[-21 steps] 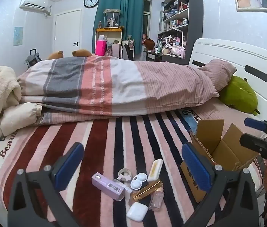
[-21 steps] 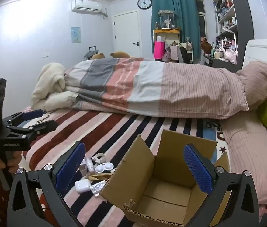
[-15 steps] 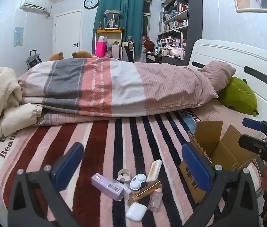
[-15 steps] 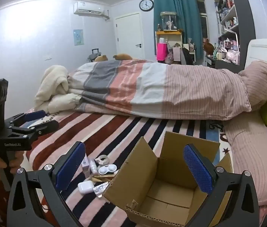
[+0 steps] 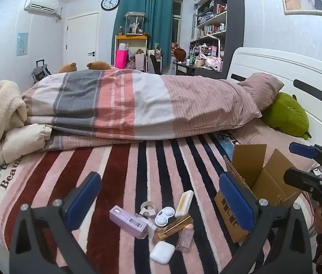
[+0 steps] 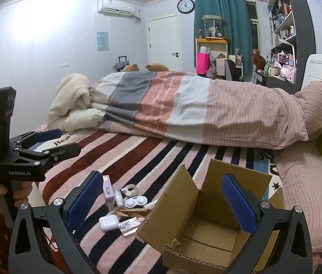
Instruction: Organize rigid objects
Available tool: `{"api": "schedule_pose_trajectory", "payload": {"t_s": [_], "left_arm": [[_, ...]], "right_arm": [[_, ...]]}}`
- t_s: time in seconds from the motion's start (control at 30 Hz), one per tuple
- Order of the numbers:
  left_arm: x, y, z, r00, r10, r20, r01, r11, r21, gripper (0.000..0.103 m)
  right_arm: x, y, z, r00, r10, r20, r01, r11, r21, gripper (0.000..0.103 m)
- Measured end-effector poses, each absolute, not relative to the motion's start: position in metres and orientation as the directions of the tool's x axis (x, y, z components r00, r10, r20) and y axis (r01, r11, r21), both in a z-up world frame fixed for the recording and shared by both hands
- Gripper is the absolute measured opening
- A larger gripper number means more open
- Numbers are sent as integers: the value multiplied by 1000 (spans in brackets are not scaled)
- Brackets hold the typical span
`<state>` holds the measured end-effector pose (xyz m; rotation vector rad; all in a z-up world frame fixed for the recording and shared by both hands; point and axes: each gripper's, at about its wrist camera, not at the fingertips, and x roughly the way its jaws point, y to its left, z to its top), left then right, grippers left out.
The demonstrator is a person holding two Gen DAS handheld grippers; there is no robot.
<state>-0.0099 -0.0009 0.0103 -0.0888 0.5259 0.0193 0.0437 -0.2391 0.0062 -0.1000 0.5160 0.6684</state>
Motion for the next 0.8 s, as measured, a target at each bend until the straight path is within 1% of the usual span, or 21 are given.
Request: {"api": "schedule_pose_trajectory", "payload": {"t_s": [0.8], "left_arm": [[-18,-2,2,854,8,-520,-59,995,-82,103]], "right_arm": [[43,-243,-2,665,553,-503,-598,797,85,103]]}}
